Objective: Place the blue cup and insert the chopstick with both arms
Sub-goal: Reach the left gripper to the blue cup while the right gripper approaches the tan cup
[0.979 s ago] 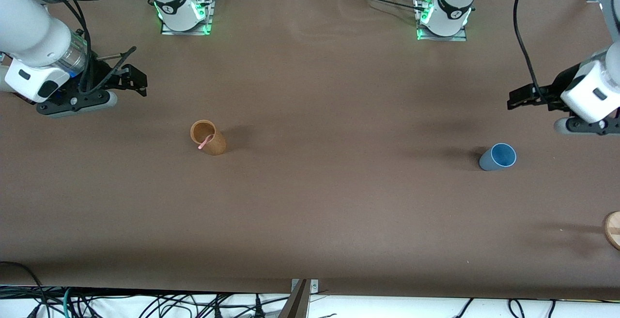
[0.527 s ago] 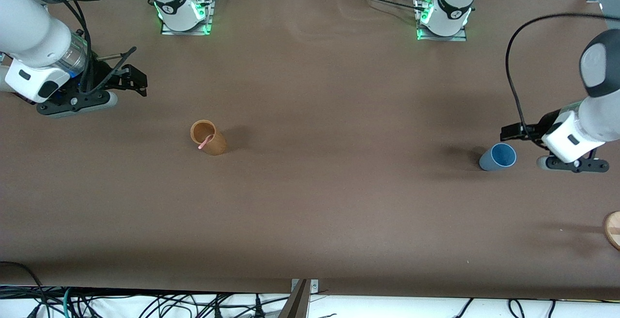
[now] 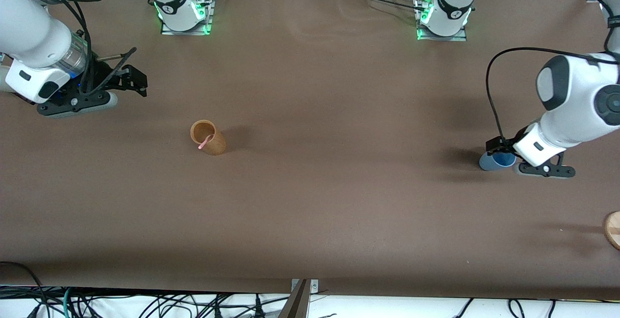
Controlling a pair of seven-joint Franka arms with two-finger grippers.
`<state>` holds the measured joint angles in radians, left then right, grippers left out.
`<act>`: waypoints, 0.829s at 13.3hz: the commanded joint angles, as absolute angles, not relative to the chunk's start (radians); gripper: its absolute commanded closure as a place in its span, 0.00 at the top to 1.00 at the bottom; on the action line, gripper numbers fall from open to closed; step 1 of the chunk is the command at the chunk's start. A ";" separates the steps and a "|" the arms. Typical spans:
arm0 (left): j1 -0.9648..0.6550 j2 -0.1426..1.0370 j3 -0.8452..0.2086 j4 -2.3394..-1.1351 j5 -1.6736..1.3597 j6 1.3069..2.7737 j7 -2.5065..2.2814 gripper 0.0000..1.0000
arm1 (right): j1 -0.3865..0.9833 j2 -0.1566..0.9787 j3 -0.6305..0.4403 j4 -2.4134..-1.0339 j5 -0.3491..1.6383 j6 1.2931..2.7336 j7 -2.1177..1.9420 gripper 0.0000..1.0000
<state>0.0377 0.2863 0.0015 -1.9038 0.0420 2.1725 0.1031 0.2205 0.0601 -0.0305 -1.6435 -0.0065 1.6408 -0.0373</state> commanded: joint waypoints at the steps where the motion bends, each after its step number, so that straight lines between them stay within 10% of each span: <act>1: 0.046 0.235 0.000 -2.044 0.066 2.302 0.120 1.00 | 0.210 0.067 -0.023 -1.621 -0.012 1.626 -0.028 1.00; 11: 0.075 0.296 0.003 -2.168 0.066 2.542 0.120 1.00 | 0.245 0.308 -0.003 -1.562 -0.014 1.693 -0.044 1.00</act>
